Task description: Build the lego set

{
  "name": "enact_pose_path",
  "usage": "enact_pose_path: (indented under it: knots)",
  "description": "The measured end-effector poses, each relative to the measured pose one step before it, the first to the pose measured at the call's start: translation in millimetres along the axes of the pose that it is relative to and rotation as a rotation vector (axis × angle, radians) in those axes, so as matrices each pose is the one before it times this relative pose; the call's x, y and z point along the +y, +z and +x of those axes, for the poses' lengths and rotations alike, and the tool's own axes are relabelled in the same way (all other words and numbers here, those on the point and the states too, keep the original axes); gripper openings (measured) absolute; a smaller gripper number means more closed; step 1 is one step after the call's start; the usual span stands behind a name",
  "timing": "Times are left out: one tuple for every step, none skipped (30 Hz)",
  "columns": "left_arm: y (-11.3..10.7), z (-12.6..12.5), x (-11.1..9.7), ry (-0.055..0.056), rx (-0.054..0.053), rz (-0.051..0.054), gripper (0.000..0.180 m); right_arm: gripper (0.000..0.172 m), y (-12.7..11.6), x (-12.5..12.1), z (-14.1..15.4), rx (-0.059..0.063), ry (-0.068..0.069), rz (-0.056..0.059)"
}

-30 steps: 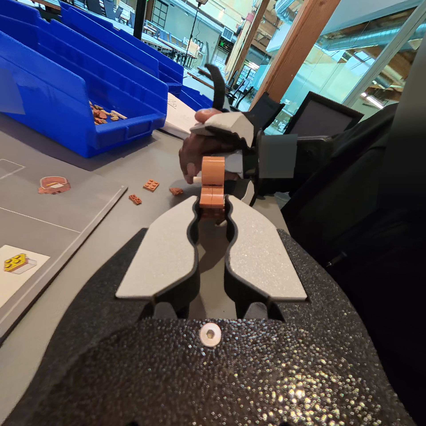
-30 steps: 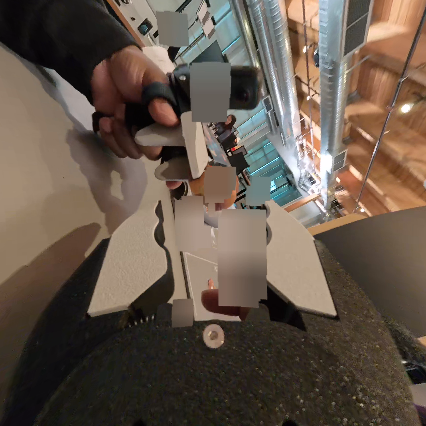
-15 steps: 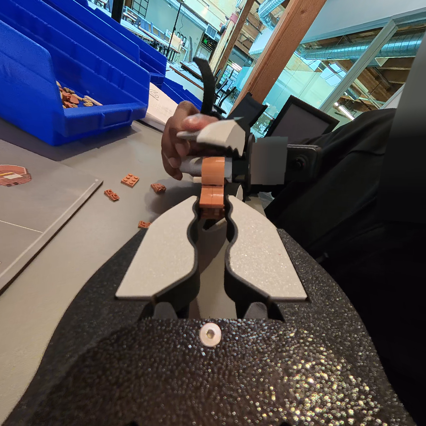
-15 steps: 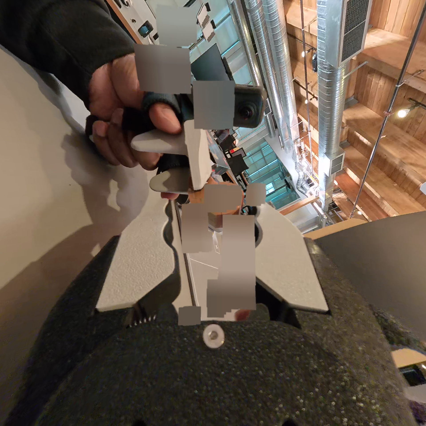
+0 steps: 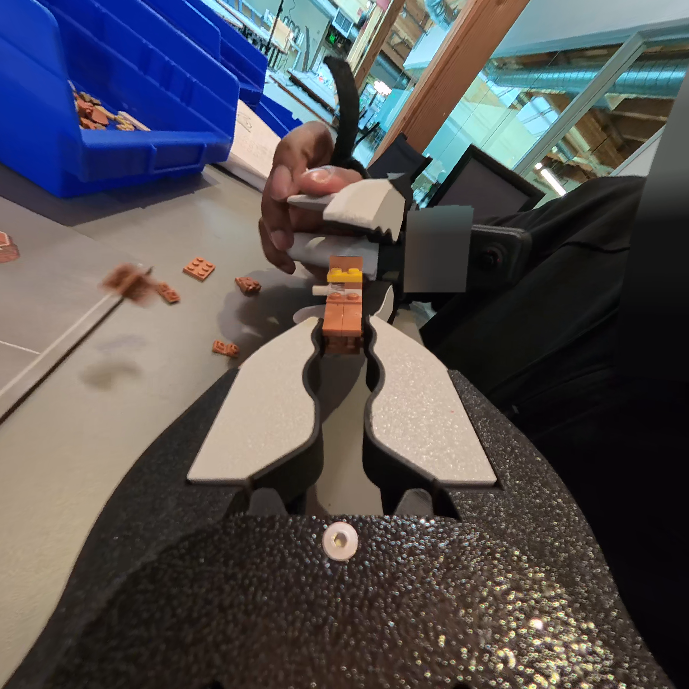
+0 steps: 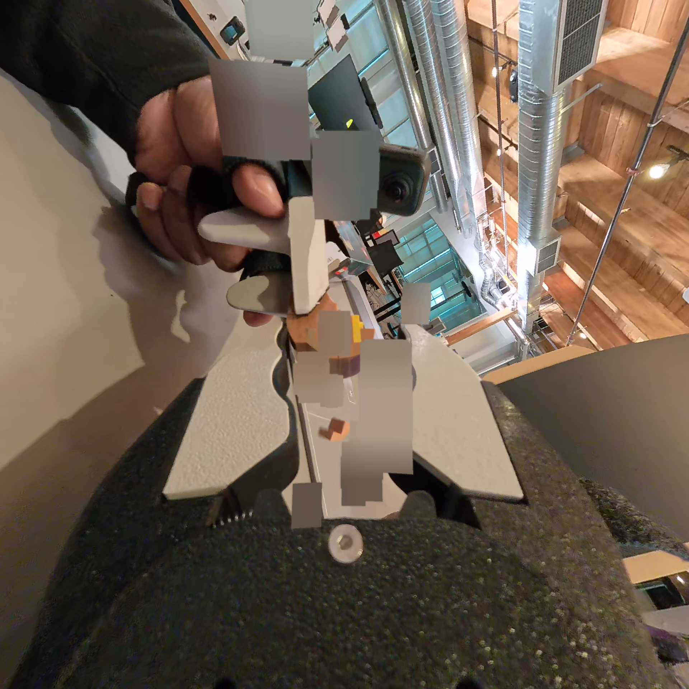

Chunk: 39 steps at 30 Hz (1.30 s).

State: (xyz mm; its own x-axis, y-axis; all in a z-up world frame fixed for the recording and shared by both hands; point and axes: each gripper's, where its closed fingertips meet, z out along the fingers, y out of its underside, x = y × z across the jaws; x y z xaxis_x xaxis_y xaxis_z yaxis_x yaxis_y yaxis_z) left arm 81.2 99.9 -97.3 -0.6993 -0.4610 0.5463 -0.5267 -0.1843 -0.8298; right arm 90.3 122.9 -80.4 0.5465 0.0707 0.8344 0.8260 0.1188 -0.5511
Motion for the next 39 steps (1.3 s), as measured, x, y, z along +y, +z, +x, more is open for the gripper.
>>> enact_pose_path:
  knots:
    - [-2.13, -1.66, 0.35, 0.0139, -0.0143, -0.0082, 0.019, 0.056, -0.67, 1.74, 0.24, -0.0074, 0.0099, -0.0093]
    - [-3.39, -3.23, 0.40, 0.0176, -0.0240, -0.0113, 0.019, 0.056, -1.42, 2.12, 0.54, -0.0102, 0.0224, -0.0085]
    - [-4.25, -4.50, 0.41, 0.0169, -0.0330, -0.0117, 0.018, 0.056, -1.91, 2.12, 0.97, -0.0132, 0.0376, -0.0061]
    - [-4.00, -4.38, 0.37, 0.0152, -0.0311, -0.0102, 0.018, 0.055, -2.12, 2.43, 1.65, -0.0145, 0.0518, -0.0058]
    - [-3.00, -4.06, 1.09, 0.0107, -0.0291, -0.0139, 0.018, 0.052, -1.89, 3.05, 2.48, -0.0140, 0.0623, -0.0092]
    - [-1.40, -5.37, 2.53, 0.0109, -0.0399, -0.0227, 0.019, 0.051, -1.23, 3.28, 2.10, -0.0195, 0.0680, -0.0134]
    - [0.22, -6.00, 4.52, 0.0127, -0.0475, -0.0336, 0.019, 0.051, -0.70, 3.38, 0.82, -0.0271, 0.0687, -0.0164]
    - [1.90, -5.46, 6.68, 0.0136, -0.0454, -0.0465, 0.019, 0.051, -0.04, 3.55, 0.14, -0.0271, 0.0650, -0.0181]
    - [3.26, -4.82, 8.49, 0.0183, -0.0442, -0.0552, 0.019, 0.051, 0.60, 3.29, -0.49, -0.0262, 0.0578, -0.0181]
    - [4.33, -4.04, 9.71, 0.0202, -0.0425, -0.0632, 0.019, 0.051, 0.97, 3.22, -1.42, -0.0259, 0.0448, -0.0169]
    - [4.78, -2.10, 8.46, 0.0165, -0.0317, -0.0607, 0.019, 0.051, 1.32, 3.45, -1.71, -0.0189, 0.0253, -0.0187]
    - [3.91, 0.42, 4.63, 0.0259, -0.0212, -0.0407, 0.019, 0.050, 1.69, 4.28, -1.76, -0.0111, 0.0028, -0.0237]
    - [3.00, -0.01, 3.92, 0.0362, -0.0277, -0.0351, 0.019, 0.050, 1.81, 4.59, -2.49, -0.0094, -0.0161, -0.0256]
    - [2.55, -0.84, 5.77, 0.0448, -0.0322, -0.0445, 0.019, 0.050, 1.61, 4.06, -2.91, -0.0079, -0.0259, -0.0233]
    - [1.41, -0.70, 4.03, 0.0536, -0.0322, -0.0318, 0.019, 0.050, 1.60, 2.94, -2.81, -0.0051, -0.0259, -0.0187]
    - [0.41, -0.08, 2.71, 0.0424, -0.0243, -0.0203, 0.019, 0.051, 1.14, 1.57, -2.62, -0.0064, -0.0180, -0.0113]
    - [0.01, 0.23, 1.06, 0.0184, -0.0102, -0.0081, 0.019, 0.051, 0.99, 0.38, -2.31, -0.0088, -0.0071, -0.0045]
    - [-0.61, 1.86, 0.26, -0.0013, 0.0128, -0.0012, 0.022, 0.051, 0.55, -0.26, -1.25, -0.0057, 0.0009, 0.0000]
    - [-0.83, 2.21, 0.06, -0.0086, 0.0242, 0.0013, 0.027, 0.051, 0.06, -0.61, -0.20, -0.0030, 0.0035, 0.0036]
    - [-1.48, 0.93, -0.43, -0.0072, 0.0170, 0.0079, 0.030, 0.051, -0.36, -0.65, 0.08, -0.0029, 0.0036, 0.0049]
    - [-2.67, 0.23, -1.62, -0.0069, 0.0140, 0.0152, 0.033, 0.051, -0.70, -0.67, 1.10, 0.0014, 0.0037, 0.0056]
    - [-4.11, 0.65, -2.70, -0.0078, 0.0178, 0.0190, 0.037, 0.051, -0.96, -0.73, 1.73, 0.0041, 0.0036, 0.0063]
    - [-5.37, 0.92, -3.63, -0.0080, 0.0200, 0.0230, 0.041, 0.051, -1.16, -0.75, 1.93, 0.0033, 0.0039, 0.0053]
    - [-6.69, 0.78, -4.92, -0.0078, 0.0186, 0.0300, 0.043, 0.051, -1.29, -0.63, 2.48, 0.0065, 0.0038, 0.0052]
    - [-7.73, -0.17, -7.03, -0.0038, 0.0137, 0.0425, 0.043, 0.050, -1.17, -0.72, 2.94, 0.0103, 0.0037, 0.0053]
    - [-7.81, -2.10, -9.17, -0.0001, 0.0031, 0.0552, 0.042, 0.050, -1.11, -0.47, 3.12, 0.0105, 0.0038, 0.0035]
    - [-6.78, -5.30, -9.89, -0.0027, -0.0111, 0.0539, 0.041, 0.049, -0.99, 0.02, 3.01, 0.0108, 0.0027, 0.0016]
    - [-4.75, -8.40, -8.12, -0.0109, -0.0245, 0.0309, 0.038, 0.049, -0.86, 0.25, 3.17, 0.0111, 0.0013, 0.0002]
    - [-2.11, -10.42, -5.96, -0.0087, -0.0361, -0.0012, 0.038, 0.049, -0.93, 0.58, 3.11, 0.0104, 0.0015, -0.0002]
    - [0.42, -9.71, -4.73, 0.0078, -0.0358, -0.0203, 0.038, 0.048, -1.04, 0.38, 2.91, 0.0090, 0.0029, 0.0013]
    - [2.75, -7.95, -4.27, 0.0281, -0.0288, -0.0310, 0.038, 0.048, -1.20, 0.24, 2.59, 0.0077, 0.0041, 0.0028]
    - [4.95, -7.61, -3.67, 0.0383, -0.0251, -0.0397, 0.037, 0.047, -1.07, 0.43, 2.46, 0.0070, 0.0038, 0.0024]
    - [6.86, -8.13, -2.44, 0.0412, -0.0230, -0.0484, 0.037, 0.047, -1.10, 0.78, 2.03, 0.0059, 0.0014, -0.0001]
    - [8.37, -9.41, -1.90, 0.0376, -0.0257, -0.0486, 0.037, 0.046, -0.90, 1.19, 1.77, 0.0054, -0.0016, -0.0034]
    - [9.34, -9.51, -1.83, 0.0301, -0.0267, -0.0416, 0.037, 0.046, -0.93, 1.54, 1.35, 0.0046, -0.0035, -0.0046]
    - [9.90, -7.42, -1.65, 0.0215, -0.0170, -0.0361, 0.036, 0.046, -0.99, 1.23, 1.10, 0.0032, -0.0025, -0.0025]
    - [9.81, -3.81, -1.31, 0.0125, 0.0002, -0.0328, 0.036, 0.046, -0.87, 0.76, 0.78, 0.0016, 0.0005, 0.0010]
    - [9.36, -1.39, -1.81, 0.0050, 0.0107, -0.0259, 0.035, 0.046, -0.75, 0.47, 0.24, -0.0006, 0.0018, 0.0024]
    - [8.58, -0.05, -1.51, 0.0042, 0.0150, -0.0232, 0.034, 0.045, -0.30, 0.37, -0.01, -0.0028, 0.0004, 0.0006]
